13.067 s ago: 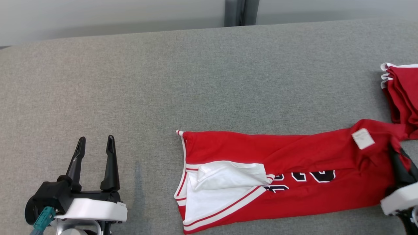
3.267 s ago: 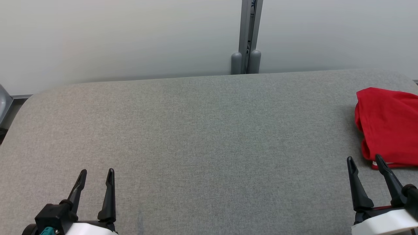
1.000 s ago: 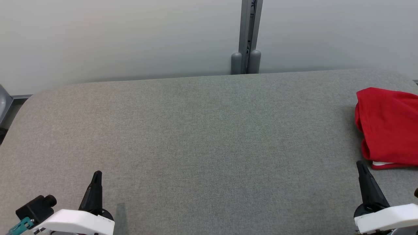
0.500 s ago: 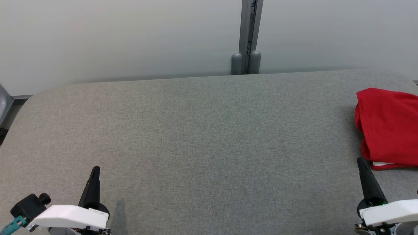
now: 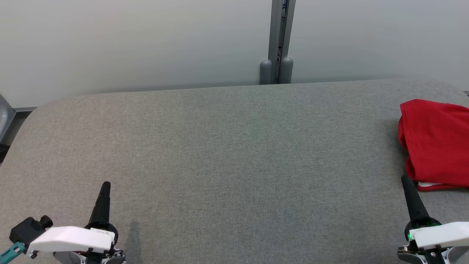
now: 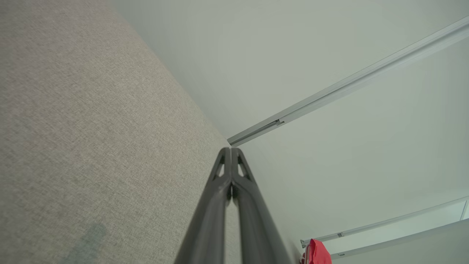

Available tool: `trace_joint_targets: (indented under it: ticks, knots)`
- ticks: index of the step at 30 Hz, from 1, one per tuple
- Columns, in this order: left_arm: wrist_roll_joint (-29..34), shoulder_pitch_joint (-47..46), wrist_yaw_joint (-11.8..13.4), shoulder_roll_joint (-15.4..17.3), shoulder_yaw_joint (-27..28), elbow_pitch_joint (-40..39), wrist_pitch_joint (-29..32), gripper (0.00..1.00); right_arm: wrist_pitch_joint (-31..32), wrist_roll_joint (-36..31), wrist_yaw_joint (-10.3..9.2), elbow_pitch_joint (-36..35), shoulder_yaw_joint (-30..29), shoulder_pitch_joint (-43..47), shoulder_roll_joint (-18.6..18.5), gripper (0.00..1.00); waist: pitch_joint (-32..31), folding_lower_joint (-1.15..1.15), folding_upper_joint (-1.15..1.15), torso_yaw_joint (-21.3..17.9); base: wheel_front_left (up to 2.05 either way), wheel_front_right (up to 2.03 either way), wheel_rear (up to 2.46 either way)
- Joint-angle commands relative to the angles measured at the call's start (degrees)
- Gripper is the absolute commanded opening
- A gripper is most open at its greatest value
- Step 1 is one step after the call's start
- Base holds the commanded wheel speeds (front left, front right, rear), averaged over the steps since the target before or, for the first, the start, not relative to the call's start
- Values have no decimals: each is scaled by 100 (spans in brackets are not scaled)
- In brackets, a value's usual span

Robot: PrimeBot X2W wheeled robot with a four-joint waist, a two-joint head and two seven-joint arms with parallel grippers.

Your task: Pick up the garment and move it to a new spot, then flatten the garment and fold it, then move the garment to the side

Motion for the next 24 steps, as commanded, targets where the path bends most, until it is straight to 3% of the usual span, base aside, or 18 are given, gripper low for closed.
trace_joint_targets:
  ticks: [1,24]
  knots:
    - [-94,-164,-53,28,69,-24,30,0,27,135,2,-24,-28,-139,-26,0,-1,0,0,1,0,0,0]
    - [-1080,-354,-354,-210,401,201,288,0,203,1367,2,250,-88,-331,6,0,-20,0,0,10,0,0,0]
